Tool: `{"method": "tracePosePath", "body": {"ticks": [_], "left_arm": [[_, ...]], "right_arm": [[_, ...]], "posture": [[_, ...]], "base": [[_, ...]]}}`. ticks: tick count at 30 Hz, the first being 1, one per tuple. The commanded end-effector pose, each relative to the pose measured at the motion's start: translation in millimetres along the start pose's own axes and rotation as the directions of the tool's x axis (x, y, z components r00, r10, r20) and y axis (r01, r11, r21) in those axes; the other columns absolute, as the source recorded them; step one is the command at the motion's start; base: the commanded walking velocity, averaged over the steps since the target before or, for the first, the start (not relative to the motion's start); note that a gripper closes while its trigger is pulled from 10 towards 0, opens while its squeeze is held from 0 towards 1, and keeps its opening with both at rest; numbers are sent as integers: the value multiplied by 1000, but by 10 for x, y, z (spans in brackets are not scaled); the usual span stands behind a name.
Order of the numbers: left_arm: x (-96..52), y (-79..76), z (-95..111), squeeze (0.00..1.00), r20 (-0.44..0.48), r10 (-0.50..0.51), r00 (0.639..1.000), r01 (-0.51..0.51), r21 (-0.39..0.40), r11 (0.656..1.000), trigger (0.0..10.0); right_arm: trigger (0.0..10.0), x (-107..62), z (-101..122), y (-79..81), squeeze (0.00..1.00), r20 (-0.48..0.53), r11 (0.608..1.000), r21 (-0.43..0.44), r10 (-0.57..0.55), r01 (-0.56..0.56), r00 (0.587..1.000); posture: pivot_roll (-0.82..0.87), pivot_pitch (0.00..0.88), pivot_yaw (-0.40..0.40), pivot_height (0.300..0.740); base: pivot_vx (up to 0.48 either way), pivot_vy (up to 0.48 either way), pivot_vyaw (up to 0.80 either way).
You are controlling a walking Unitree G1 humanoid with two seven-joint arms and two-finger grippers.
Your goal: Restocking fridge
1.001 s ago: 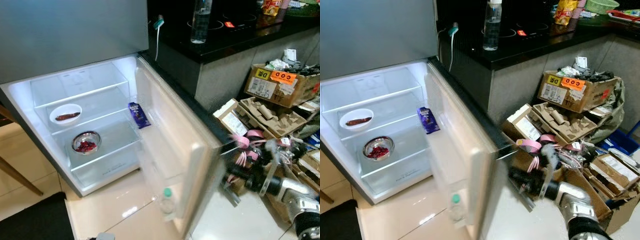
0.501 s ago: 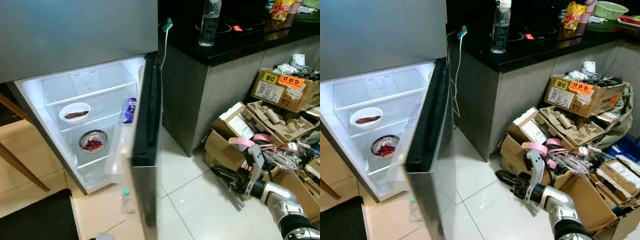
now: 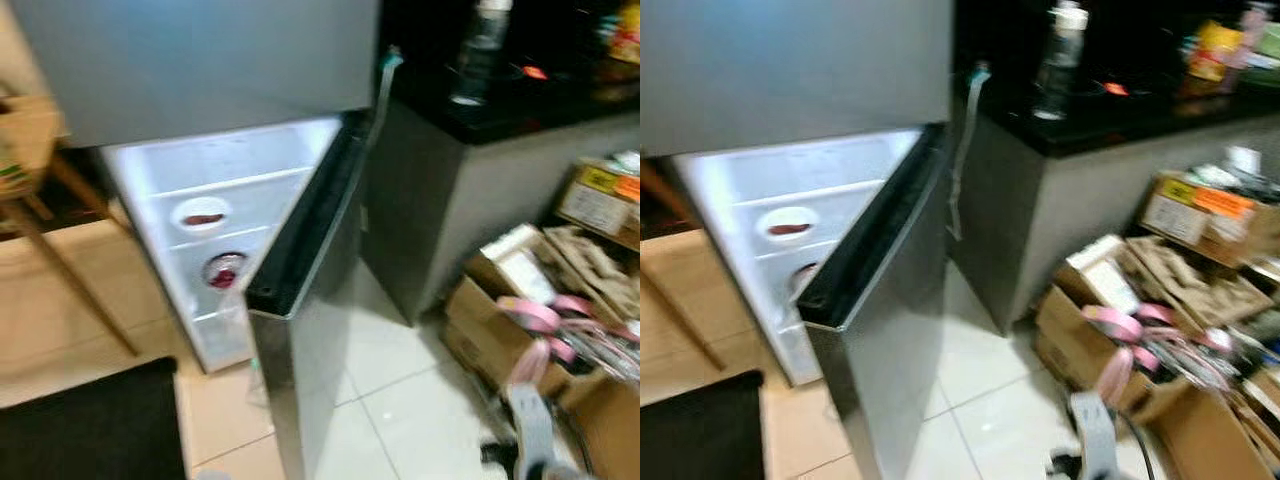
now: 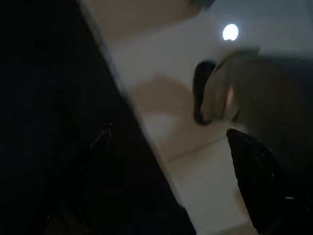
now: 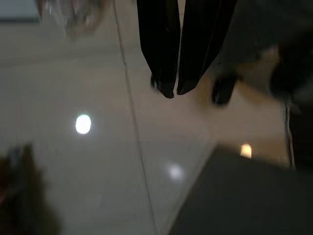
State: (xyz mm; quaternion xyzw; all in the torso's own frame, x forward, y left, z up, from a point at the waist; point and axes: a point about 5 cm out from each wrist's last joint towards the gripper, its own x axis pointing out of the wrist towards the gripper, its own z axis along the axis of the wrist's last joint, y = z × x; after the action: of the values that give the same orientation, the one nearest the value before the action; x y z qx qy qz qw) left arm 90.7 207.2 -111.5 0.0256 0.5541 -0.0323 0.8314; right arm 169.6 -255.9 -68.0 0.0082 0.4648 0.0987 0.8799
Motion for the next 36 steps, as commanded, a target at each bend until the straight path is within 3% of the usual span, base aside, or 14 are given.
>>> {"method": "tracePosePath", "body": {"ticks": [1,6,12,36], "left_arm": [[13,-59,14,0,1,-16,1000,16,5,1000,10000],[15,-58,23,0,1,-17,1000,17,11,1000,10000],[16,-65,24,0,0,-19,1000,19,13,1000,10000],[26,-93,62,0,9,-36,999,36,29,999,10000]], "right_arm": [[10000,-12,-13,-32,0,-16,1000,-7,-23,23,1000],[10000,-103,-440,-25,0,-152,996,-24,-91,88,984],[10000,-130,-592,9,0,-208,993,-53,-112,103,972],[10000,-134,-625,14,0,-226,989,-92,-137,119,964]], "posture": [[-79,10,-26,740],[-84,10,-22,740],[-83,9,-21,740],[-82,8,-22,740]], "base": [[0,0,669],[0,0,669],[0,0,670],[0,0,673]]}}
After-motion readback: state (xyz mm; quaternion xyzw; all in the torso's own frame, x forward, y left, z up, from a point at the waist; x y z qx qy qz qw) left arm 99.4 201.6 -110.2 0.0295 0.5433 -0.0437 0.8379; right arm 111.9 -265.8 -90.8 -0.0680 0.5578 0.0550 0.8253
